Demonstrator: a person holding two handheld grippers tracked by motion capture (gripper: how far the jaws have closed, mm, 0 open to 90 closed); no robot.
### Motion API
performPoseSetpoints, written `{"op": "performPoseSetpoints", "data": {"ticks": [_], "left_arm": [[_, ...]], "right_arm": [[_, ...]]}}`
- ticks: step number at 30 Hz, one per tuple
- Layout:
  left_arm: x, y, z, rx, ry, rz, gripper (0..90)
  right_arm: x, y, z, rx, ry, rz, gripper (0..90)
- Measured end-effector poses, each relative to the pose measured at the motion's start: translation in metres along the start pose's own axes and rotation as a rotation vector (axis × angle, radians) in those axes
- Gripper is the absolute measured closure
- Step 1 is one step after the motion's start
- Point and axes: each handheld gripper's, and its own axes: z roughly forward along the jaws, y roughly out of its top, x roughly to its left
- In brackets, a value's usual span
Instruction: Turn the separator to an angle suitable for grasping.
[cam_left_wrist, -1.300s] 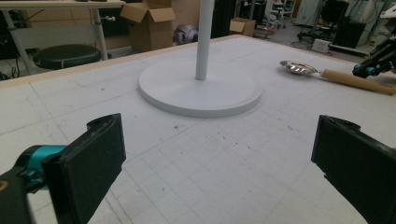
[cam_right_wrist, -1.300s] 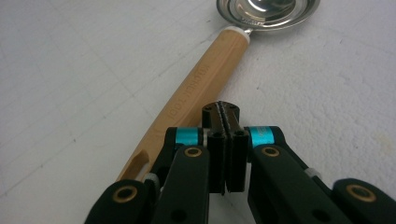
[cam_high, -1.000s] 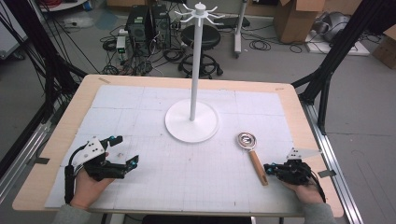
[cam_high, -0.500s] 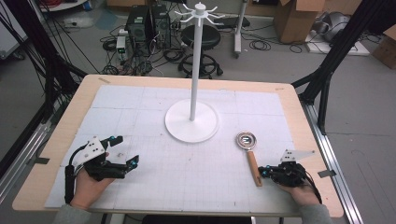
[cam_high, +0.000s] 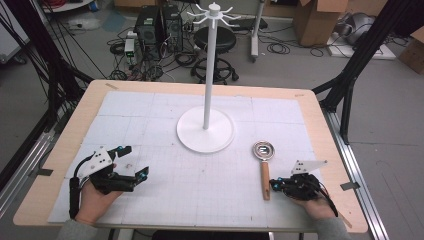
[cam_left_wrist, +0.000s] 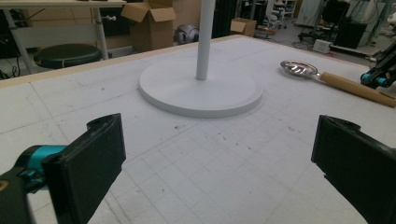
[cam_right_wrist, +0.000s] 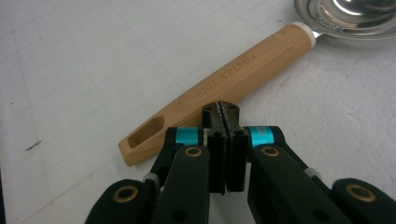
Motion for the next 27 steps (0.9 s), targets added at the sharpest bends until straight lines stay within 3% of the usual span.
{"op": "performPoseSetpoints", "data": {"ticks": [27], "left_arm": [[-0.002,-0.001,-0.001,0.020,-0.002,0.005,3.4]], "right_arm": [[0.014,0.015,0.021,-0.009,0.000,-0.019,90.0]]}}
